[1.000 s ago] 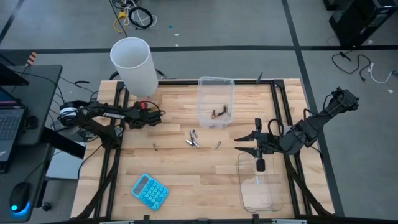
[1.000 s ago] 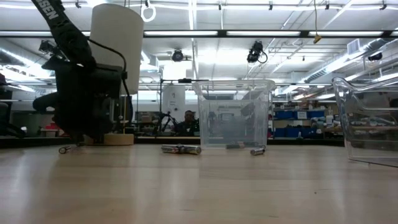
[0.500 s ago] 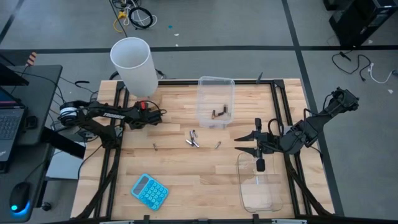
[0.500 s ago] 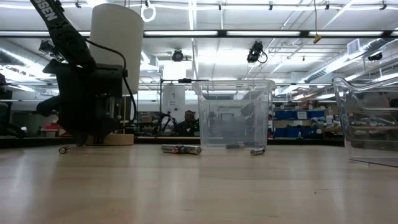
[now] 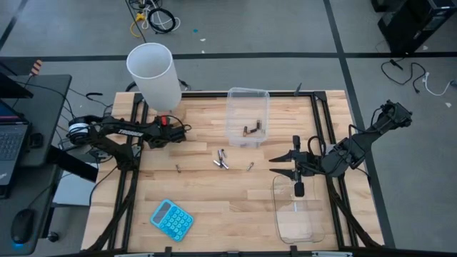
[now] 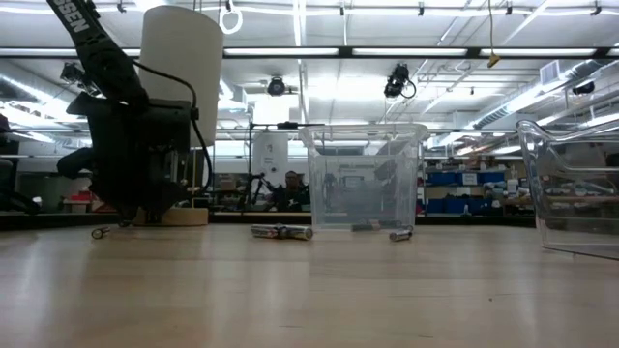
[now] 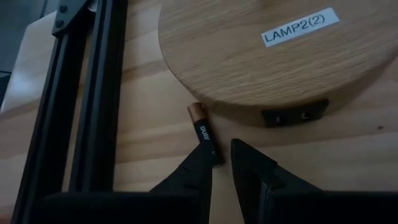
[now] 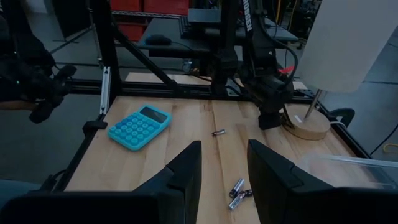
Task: Sort batteries
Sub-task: Put the brown battery into the top transparent bin
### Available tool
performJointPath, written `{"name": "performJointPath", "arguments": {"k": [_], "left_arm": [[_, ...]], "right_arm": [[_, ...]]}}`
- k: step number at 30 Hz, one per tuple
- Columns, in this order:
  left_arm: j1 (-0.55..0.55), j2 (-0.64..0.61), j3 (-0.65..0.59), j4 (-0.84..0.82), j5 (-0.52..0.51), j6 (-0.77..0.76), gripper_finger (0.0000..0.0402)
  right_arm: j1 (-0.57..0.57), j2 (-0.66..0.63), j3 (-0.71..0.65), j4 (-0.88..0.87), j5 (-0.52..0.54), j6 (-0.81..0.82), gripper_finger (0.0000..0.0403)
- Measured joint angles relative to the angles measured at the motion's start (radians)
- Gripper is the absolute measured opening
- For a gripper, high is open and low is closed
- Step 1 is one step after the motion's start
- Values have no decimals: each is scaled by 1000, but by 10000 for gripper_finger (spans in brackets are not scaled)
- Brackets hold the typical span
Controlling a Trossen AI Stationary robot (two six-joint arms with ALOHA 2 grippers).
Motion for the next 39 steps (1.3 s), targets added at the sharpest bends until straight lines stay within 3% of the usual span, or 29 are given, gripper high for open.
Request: {"name": "performJointPath", "arguments": {"k": [29, 39], "left_arm": [[0, 0, -77, 108, -29, 5, 62], [0, -3, -75, 93, 31, 2, 5]], "right_arm": [[0, 0, 0, 0, 0, -4, 115], [0, 0, 0, -1, 0, -4, 115]]}}
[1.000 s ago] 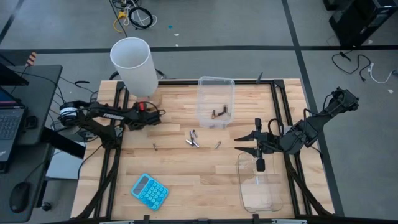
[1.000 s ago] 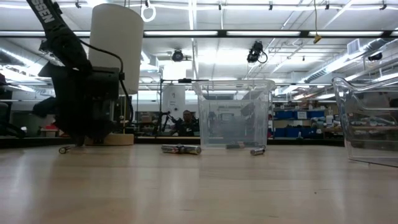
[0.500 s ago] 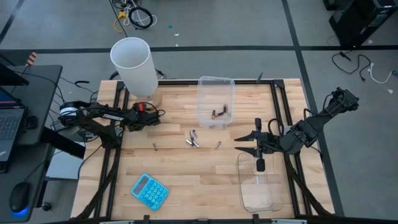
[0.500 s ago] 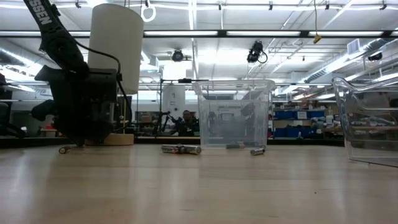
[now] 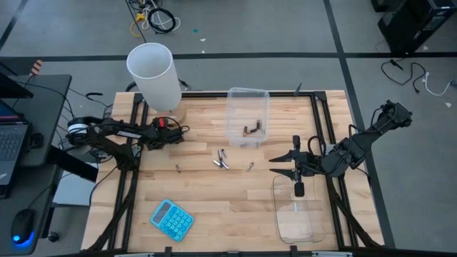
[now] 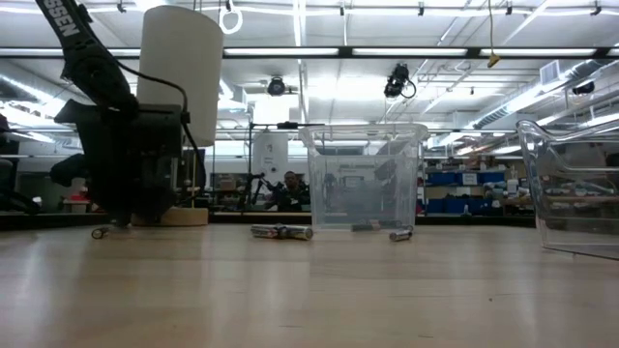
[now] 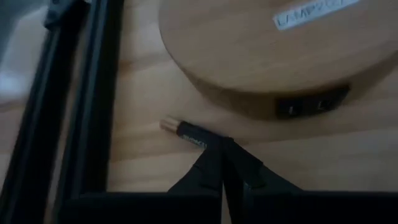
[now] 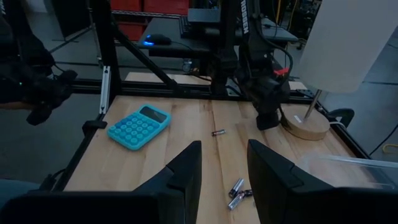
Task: Sort batteries
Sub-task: Put the brown battery into the top transparent bin
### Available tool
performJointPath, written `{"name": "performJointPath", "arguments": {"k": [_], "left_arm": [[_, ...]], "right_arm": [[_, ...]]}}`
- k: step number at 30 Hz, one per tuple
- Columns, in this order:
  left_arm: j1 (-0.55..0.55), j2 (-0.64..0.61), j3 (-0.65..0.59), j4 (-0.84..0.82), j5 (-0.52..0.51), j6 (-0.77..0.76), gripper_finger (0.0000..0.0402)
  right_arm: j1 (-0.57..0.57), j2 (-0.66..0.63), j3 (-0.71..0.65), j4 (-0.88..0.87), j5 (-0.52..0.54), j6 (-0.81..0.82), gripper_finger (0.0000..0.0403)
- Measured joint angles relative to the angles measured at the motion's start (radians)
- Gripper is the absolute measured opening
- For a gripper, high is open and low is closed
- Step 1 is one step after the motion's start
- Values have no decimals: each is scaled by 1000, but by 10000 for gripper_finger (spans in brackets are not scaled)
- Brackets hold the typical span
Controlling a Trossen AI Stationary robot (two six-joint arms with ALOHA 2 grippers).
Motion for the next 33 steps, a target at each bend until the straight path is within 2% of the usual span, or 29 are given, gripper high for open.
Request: {"name": "performJointPath", "arguments": {"k": [4, 8, 11, 16, 27, 33], "left_arm": [[-15, 0, 0, -5, 62, -2, 3], [-48, 0, 9, -24, 75, -24, 3], [-71, 3, 56, -105, 118, -29, 3], [-100, 4, 169, -288, 252, -31, 3], [-152, 4, 291, -431, 191, -30, 3], [-181, 3, 307, -608, 114, -142, 7]], "right_arm": [[0, 5, 0, 1, 0, 1, 115], [0, 20, 0, 0, 0, 1, 115], [-4, 32, 0, 3, 0, 0, 115], [-6, 32, 0, 11, 0, 0, 115], [-6, 32, 0, 10, 0, -9, 115], [-6, 31, 0, 10, 0, -9, 115]]}}
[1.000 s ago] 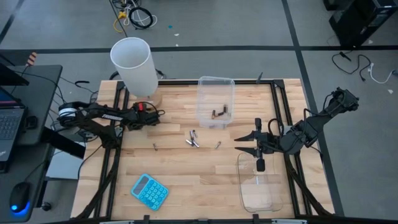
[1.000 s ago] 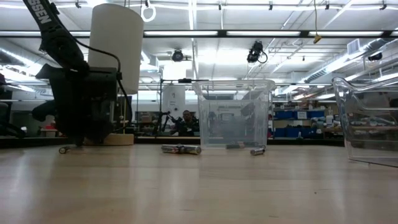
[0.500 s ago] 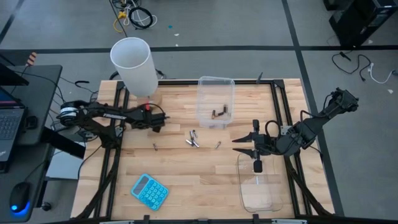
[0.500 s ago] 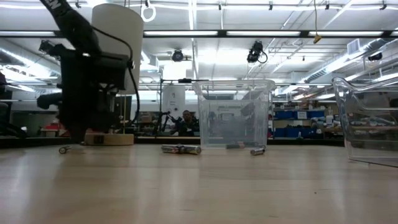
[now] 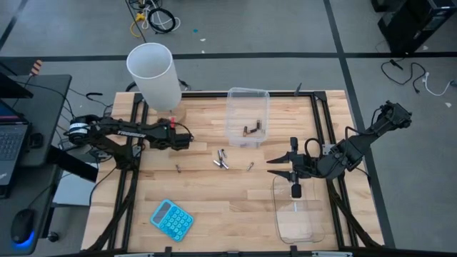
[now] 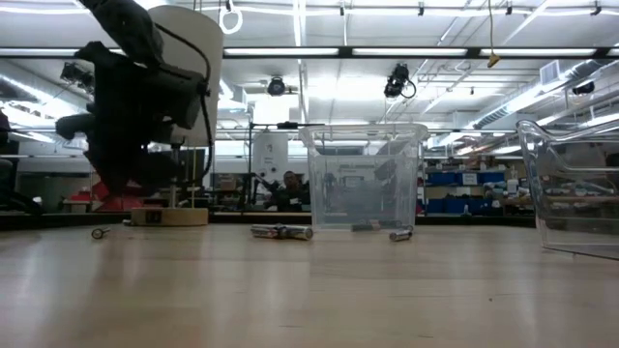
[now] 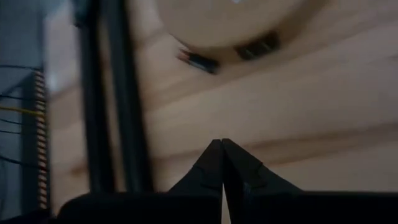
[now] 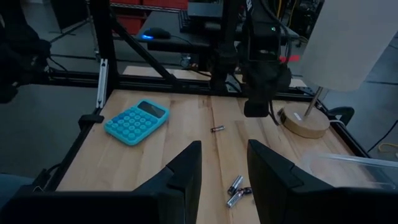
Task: Sort batteries
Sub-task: Put the brown battery into the top transparent bin
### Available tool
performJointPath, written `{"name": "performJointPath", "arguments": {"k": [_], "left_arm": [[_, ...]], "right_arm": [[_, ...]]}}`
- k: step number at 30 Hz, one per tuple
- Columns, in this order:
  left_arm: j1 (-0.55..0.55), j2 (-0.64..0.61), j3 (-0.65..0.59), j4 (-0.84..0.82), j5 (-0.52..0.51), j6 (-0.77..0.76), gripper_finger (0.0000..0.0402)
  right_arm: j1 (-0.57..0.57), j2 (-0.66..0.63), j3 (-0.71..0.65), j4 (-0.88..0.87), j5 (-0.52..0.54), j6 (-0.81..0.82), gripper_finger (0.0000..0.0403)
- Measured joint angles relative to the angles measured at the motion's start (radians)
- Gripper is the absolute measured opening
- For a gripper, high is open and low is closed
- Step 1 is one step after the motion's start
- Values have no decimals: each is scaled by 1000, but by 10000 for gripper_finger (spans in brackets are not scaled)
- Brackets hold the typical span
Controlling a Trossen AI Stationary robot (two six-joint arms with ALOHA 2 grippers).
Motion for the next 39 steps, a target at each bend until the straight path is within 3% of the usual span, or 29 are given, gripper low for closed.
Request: {"name": "performJointPath", "arguments": {"k": [3, 9, 15, 19, 24, 34, 39], "left_arm": [[0, 0, -15, -36, -98, -71, 20], [0, 0, -84, -26, -143, -124, 51], [3, 0, -154, 95, -258, -120, 69], [2, 0, -182, 152, -262, -81, 60], [1, -1, -215, 270, -255, 3, 6], [3, -1, -225, 311, -295, 160, 1], [-28, -33, -225, 347, -203, 201, 1]], "right_arm": [[0, 0, 0, 0, 0, -11, 115], [0, 0, 0, 0, 0, -14, 115], [0, 0, 0, -1, 0, -17, 115], [0, 0, 0, -1, 0, -15, 115], [0, 0, 0, -3, 0, -12, 115], [0, -1, 0, -41, 0, -18, 115], [0, -1, 0, -49, 0, -18, 115]]}}
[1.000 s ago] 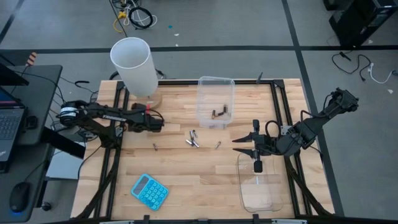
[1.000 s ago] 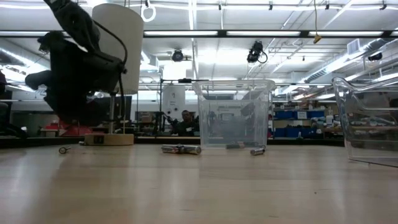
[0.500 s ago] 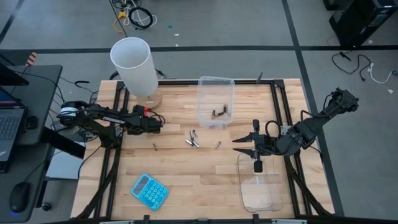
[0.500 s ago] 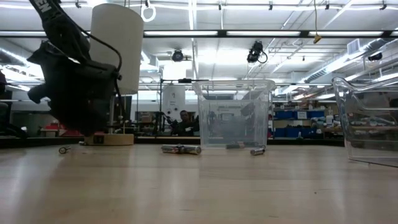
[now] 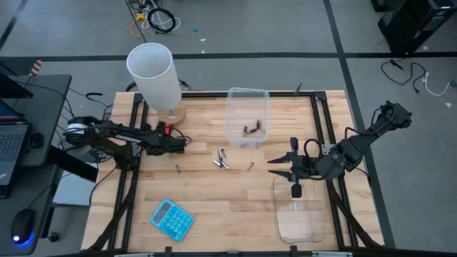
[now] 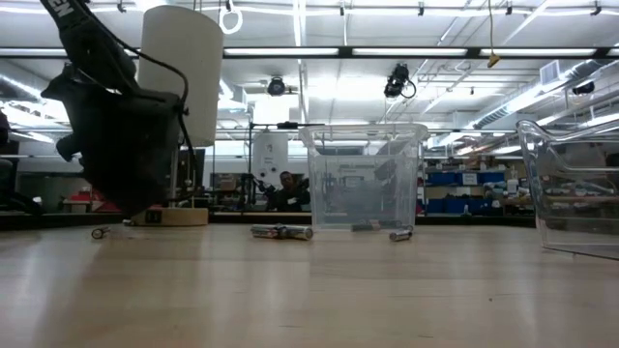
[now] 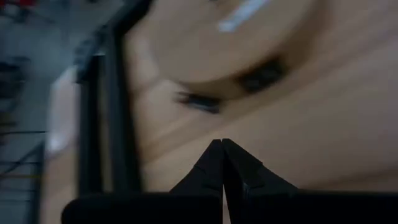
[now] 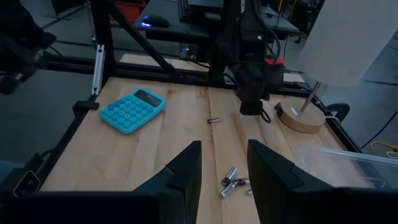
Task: Sort batteries
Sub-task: Put the brown battery into the top transparent bin
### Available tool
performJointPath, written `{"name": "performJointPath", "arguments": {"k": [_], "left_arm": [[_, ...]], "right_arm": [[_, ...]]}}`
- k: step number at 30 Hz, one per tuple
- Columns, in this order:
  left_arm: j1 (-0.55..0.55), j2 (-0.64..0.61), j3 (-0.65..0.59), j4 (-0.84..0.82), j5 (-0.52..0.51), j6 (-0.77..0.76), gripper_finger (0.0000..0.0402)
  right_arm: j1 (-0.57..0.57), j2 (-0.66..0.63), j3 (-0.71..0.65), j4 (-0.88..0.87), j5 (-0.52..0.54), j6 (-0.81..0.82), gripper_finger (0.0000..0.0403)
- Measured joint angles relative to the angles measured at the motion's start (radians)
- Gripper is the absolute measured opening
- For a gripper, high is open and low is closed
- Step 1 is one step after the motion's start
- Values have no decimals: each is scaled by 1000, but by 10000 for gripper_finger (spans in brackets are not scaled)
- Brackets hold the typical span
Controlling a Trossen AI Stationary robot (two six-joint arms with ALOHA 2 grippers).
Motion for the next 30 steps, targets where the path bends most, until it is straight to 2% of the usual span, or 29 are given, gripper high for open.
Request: {"name": "performJointPath", "arguments": {"k": [5, 7, 10, 12, 15, 18, 23, 30], "left_arm": [[-155, -55, -11, 234, 87, 98, 0], [-235, -80, -17, 335, 41, 120, 0], [-315, -130, -19, 361, -58, 104, 0], [-337, -178, -19, 329, -113, 65, 0], [-335, -277, -19, 251, -121, 6, 0], [-335, -393, -19, 171, -64, -2, 0], [-335, -594, -19, 46, 71, 19, 0], [-297, -775, -19, -194, 61, -106, 0]], "right_arm": [[0, -20, 0, -40, 12, 22, 115], [-1, -33, 0, -46, 13, 31, 115], [-5, -45, 0, -48, 13, 27, 115], [-15, -55, 0, -52, 13, 28, 115], [-53, -65, 0, -51, 40, 29, 115], [-124, -66, 0, -52, 73, 25, 115], [-273, -66, 0, -59, 37, 19, 115], [-419, -66, 0, -60, -58, 46, 115]]}}
